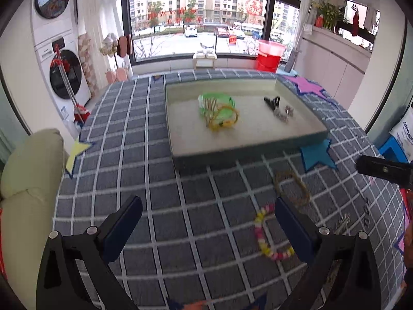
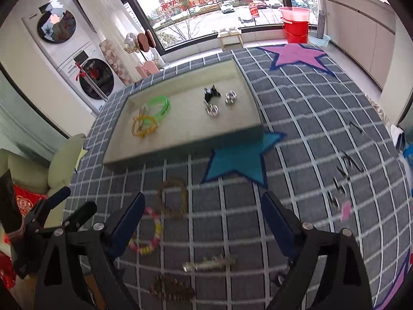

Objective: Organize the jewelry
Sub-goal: 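Lift both open tools out of the tray back over the jewelry, then grasp the brown coil hair tie with the right tool while the left grasps the beaded bracelet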

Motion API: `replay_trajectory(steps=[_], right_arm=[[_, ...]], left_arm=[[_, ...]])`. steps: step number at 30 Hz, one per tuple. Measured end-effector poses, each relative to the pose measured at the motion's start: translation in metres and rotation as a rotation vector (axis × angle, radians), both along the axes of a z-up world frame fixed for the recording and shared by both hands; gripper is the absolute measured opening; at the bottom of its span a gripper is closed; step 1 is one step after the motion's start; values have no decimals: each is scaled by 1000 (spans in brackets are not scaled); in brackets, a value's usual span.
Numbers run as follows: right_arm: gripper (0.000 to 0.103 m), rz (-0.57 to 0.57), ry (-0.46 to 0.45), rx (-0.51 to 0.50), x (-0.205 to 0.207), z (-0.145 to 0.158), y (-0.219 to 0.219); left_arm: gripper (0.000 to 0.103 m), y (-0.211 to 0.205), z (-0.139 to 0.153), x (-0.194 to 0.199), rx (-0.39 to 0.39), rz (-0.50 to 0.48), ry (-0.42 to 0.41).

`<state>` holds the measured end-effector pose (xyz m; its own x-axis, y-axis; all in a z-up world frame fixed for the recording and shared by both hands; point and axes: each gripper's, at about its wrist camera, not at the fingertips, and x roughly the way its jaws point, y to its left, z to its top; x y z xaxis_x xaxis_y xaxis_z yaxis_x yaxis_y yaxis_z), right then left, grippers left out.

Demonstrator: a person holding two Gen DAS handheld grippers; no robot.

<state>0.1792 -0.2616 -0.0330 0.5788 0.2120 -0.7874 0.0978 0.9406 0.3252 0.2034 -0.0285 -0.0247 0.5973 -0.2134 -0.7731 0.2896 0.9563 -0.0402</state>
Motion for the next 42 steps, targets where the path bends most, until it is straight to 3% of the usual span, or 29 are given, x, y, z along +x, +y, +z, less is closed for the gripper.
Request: replay_trajectory(steps=[13, 29, 35, 42], right_arm=[[103, 53, 128, -82, -53, -26, 17], [102, 133, 143, -183, -67, -47, 50], [91, 139, 159, -173, -63, -52, 54], [64, 179, 135, -266, -66, -55, 70]], left_arm=[[103, -10, -33, -14, 44, -32, 115], [103, -27, -48, -8, 72, -66, 144], [103, -30, -53, -5, 82, -65, 155], [103, -37, -56, -5, 90, -93, 151]])
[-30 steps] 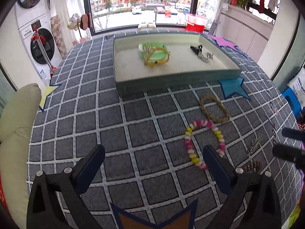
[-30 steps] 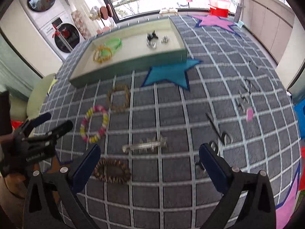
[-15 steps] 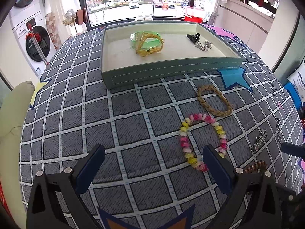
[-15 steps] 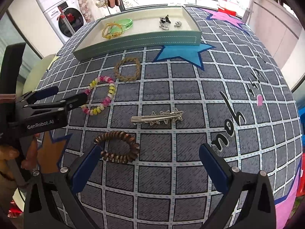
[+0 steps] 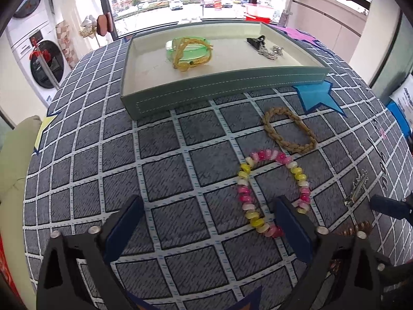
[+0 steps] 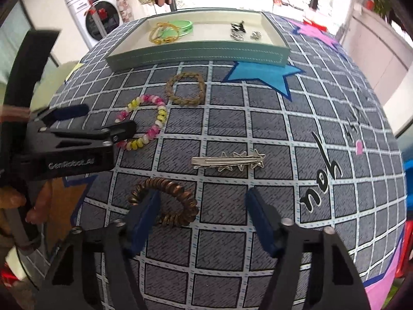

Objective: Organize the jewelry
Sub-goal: 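Grasp the brown coil hair tie with the right tool while the left grasps the beaded bracelet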

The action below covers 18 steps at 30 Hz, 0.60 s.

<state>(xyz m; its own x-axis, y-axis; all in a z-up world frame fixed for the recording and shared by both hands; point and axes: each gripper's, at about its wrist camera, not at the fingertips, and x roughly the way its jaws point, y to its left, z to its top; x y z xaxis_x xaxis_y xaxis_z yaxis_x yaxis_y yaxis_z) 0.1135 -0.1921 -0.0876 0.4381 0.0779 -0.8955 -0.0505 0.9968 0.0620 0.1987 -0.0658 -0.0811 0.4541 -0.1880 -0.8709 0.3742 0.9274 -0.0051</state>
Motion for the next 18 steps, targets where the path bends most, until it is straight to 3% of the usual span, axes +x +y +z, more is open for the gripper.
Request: replay_trajectory(steps=[7, 11, 13, 14, 16, 18], right_arm=[[46, 77, -25, -58, -4, 0, 16], [41, 83, -25, -56, -3, 0, 17], [28, 83, -27, -54, -5, 1, 18], [28, 83, -28, -53, -5, 1, 18], [22, 82, -29, -52, -5, 1, 19], [14, 83, -29, -43, -5, 2, 19]], left_arm=[[87, -10, 5, -6, 5, -50, -16], [67, -14, 7, -11, -5, -73, -16], [59, -16, 8, -13, -6, -85, -17], [51, -16, 8, -13, -6, -89, -18], [47, -18, 9, -13, -5, -96, -19], [26, -18, 9, -14, -8, -101, -22]])
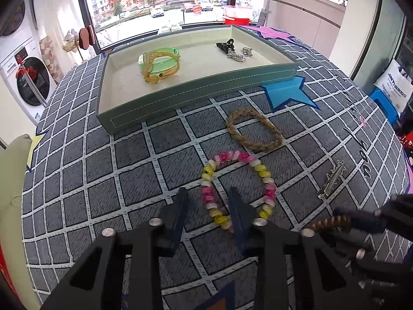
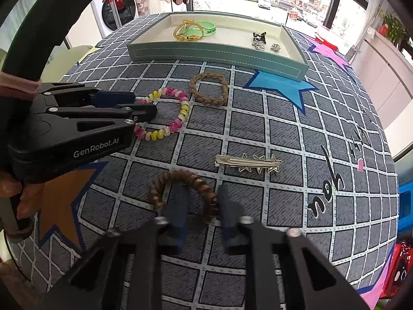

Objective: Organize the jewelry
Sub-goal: 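Grasp the brown coil hair tie with the right tool while the left grasps the beaded bracelet, then carry both into the tray and open the right tool while the left releases the bracelet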

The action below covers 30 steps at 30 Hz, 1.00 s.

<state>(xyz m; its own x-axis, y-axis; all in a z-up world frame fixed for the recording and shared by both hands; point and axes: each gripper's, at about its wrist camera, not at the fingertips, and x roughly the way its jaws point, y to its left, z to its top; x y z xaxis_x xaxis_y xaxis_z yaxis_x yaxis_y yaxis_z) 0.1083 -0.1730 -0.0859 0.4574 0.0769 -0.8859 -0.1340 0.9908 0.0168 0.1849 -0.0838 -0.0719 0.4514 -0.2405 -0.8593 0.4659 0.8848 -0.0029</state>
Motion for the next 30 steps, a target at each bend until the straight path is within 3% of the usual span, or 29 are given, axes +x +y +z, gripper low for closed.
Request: replay_trajectory(steps=[1, 16, 30], right_arm=[[14, -4, 2, 5, 0, 0, -1], [13, -57, -47, 71, -5, 21, -18], [13, -111, -113, 143, 17, 53, -42]], left_arm=[[23, 0, 0, 0, 3, -2, -1], [23, 18, 15, -3, -64, 28, -29], [23, 45, 45, 9, -145, 82, -64]])
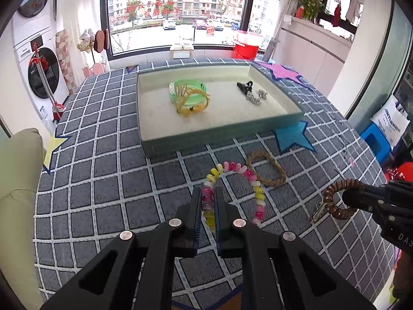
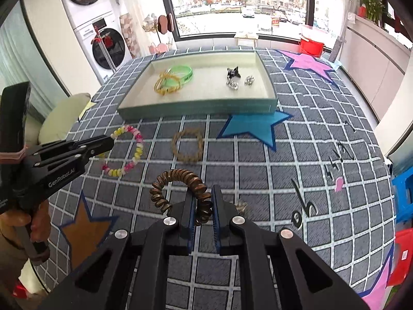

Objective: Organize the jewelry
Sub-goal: 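Carry both into the tray and open the right tool while the left releases the bracelet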

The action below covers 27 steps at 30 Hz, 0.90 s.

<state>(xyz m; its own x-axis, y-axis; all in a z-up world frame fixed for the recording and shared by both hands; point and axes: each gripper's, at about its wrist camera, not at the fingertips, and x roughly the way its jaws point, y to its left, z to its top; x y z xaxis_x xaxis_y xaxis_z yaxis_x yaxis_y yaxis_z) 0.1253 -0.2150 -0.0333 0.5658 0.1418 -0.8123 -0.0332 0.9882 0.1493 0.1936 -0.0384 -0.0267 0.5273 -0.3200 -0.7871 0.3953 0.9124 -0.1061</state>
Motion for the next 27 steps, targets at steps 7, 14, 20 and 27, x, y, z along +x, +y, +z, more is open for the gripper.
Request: replay_trajectory(steps=[7, 14, 20, 27], right_arm=[[13, -4, -25, 6, 20, 15, -7], [13, 1, -68, 7, 58, 39, -15], [13, -12, -75, 28, 103, 47, -23], [13, -26, -23, 48, 153, 29, -27]], left_arm=[[23, 3, 19, 9, -35, 16, -38], [23, 4, 36, 40, -56, 47, -63], [23, 6, 34, 74, -73, 77, -37], [23, -2, 9, 111, -49, 82, 44]])
